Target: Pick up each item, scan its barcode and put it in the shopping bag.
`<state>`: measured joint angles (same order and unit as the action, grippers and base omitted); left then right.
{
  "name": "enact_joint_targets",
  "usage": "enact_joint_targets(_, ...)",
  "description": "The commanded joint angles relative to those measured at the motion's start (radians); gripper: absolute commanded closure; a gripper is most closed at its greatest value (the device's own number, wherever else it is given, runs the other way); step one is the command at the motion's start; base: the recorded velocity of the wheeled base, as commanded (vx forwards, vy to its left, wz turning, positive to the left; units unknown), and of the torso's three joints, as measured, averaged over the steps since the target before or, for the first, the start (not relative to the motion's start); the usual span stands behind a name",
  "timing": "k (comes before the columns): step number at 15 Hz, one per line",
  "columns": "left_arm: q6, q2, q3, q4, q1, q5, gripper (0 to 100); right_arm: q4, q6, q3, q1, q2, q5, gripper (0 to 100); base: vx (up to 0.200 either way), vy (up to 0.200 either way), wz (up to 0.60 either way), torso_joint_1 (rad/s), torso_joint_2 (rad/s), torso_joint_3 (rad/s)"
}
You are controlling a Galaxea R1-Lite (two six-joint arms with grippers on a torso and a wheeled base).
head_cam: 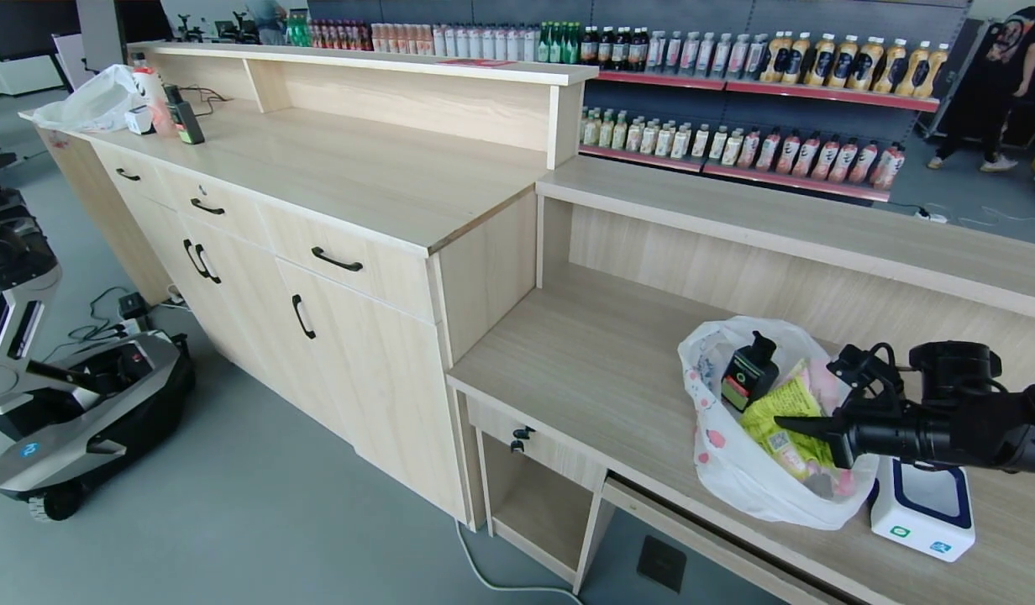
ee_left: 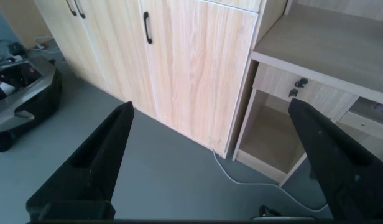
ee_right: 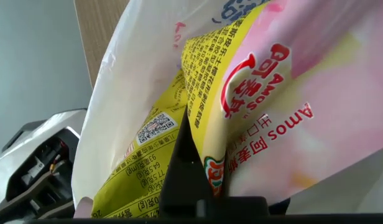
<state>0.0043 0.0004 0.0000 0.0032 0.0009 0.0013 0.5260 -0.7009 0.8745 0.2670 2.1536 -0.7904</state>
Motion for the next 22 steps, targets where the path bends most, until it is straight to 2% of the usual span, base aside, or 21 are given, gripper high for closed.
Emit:
enact_joint_targets(1, 0.000, 0.000, 0.000, 0.000, 0.001, 0.000, 0, -0.001, -0.014, -0.005, 0.001, 0.020, 0.002, 100, 0.000, 0.000, 0.00, 0.000, 0.00, 0.000)
enact_joint_targets(3, 0.000, 0.000, 0.000, 0.000, 0.001, 0.000, 0, -0.003, -0.014, -0.006, 0.000, 0.020, 0.003, 100, 0.000, 0.000, 0.00, 0.000, 0.00, 0.000)
enact_joint_targets(4, 0.000, 0.000, 0.000, 0.000, 0.001, 0.000, 0, -0.003, -0.012, -0.003, 0.001, 0.017, 0.003, 0, 0.000, 0.000, 0.00, 0.000, 0.00, 0.000)
enact_joint_targets(8, 0.000, 0.000, 0.000, 0.000, 0.001, 0.000, 0, -0.012, 0.009, -0.005, 0.004, -0.031, 0.000, 0, 0.000, 0.000, 0.00, 0.000, 0.00, 0.000)
enact_joint_targets(10, 0.000, 0.000, 0.000, -0.002, 0.001, 0.000, 0, -0.023, 0.064, -0.006, 0.003, -0.098, 0.000, 0, 0.000, 0.000, 0.00, 0.000, 0.00, 0.000)
enact_joint_targets(17, 0.000, 0.000, 0.000, 0.000, 0.001, 0.000, 0, -0.035, 0.181, -0.005, 0.004, -0.425, 0.002, 0, 0.000, 0.000, 0.00, 0.000, 0.00, 0.000)
enact_joint_targets(21, 0.000, 0.000, 0.000, 0.000, 0.001, 0.000, 0, -0.032, 0.184, -0.028, 0.081, -0.563, 0.008, 0, 0.000, 0.000, 0.00, 0.000, 0.00, 0.000)
enact_joint_targets(22, 0.000, 0.000, 0.000, 0.000, 0.001, 0.000, 0, -0.027, 0.176, -0.034, 0.097, -0.577, 0.040, 0, 0.000, 0.000, 0.00, 0.000, 0.00, 0.000)
